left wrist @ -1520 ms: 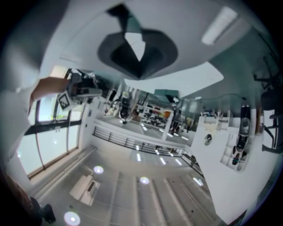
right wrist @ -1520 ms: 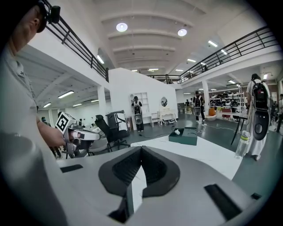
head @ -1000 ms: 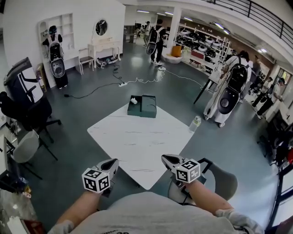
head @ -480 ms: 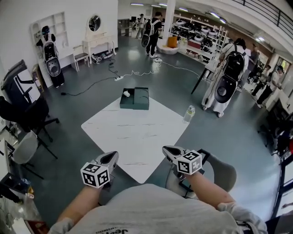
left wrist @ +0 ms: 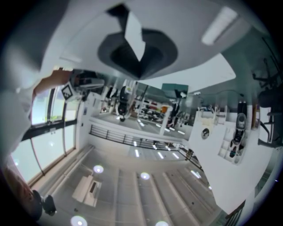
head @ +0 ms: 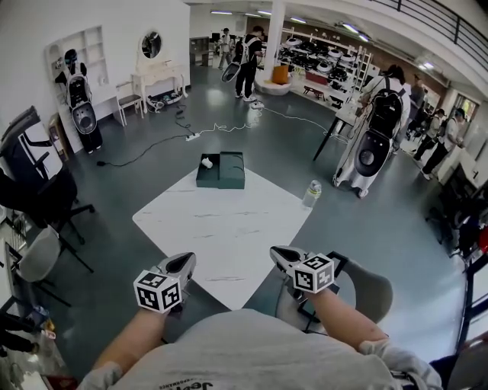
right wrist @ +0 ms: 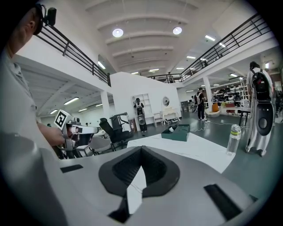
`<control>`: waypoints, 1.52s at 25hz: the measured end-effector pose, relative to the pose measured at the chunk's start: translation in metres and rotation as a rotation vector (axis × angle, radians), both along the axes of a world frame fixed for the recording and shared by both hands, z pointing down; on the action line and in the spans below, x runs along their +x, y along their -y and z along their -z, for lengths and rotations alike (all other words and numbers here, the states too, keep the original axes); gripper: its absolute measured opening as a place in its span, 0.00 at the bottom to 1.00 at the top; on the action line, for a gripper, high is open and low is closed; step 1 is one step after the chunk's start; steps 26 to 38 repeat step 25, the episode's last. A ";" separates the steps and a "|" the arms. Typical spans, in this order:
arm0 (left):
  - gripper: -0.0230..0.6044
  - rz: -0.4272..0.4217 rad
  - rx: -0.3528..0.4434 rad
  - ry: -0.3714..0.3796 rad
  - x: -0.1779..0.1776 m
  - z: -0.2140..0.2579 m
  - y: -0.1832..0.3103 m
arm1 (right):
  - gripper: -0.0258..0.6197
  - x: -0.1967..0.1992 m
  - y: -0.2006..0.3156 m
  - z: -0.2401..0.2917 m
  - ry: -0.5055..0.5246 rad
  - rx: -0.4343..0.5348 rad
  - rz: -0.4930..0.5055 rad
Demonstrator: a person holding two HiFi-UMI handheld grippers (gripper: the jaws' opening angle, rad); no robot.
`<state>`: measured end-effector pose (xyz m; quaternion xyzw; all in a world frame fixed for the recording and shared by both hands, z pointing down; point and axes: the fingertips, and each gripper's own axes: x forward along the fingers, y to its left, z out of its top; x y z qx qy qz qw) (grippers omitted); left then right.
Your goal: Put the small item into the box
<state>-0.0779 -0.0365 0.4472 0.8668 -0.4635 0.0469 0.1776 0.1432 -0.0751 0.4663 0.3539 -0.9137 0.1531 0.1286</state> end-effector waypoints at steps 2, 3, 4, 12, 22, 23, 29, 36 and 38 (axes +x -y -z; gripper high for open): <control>0.04 0.003 0.001 -0.001 -0.003 -0.002 0.001 | 0.05 -0.001 0.000 -0.003 -0.002 -0.005 0.000; 0.04 0.004 0.000 -0.002 -0.004 -0.003 0.002 | 0.05 -0.001 0.000 -0.005 -0.003 -0.007 0.000; 0.04 0.005 -0.002 -0.002 -0.005 -0.003 0.002 | 0.05 -0.002 0.000 -0.006 -0.004 -0.009 0.000; 0.04 0.006 -0.012 -0.004 -0.008 -0.008 -0.001 | 0.05 -0.008 -0.001 -0.007 -0.016 -0.009 0.012; 0.04 0.012 -0.012 0.001 -0.004 -0.006 -0.009 | 0.05 -0.002 -0.008 -0.007 -0.020 -0.015 0.020; 0.04 0.013 -0.012 0.000 -0.003 -0.005 -0.010 | 0.05 -0.001 -0.009 -0.006 -0.020 -0.015 0.021; 0.04 0.014 -0.013 0.000 -0.002 -0.004 -0.012 | 0.05 0.000 -0.010 -0.005 -0.021 -0.015 0.024; 0.04 0.014 -0.013 0.000 -0.002 -0.004 -0.012 | 0.05 0.000 -0.010 -0.005 -0.021 -0.015 0.024; 0.04 0.014 -0.013 0.000 -0.002 -0.004 -0.012 | 0.05 0.000 -0.010 -0.005 -0.021 -0.015 0.024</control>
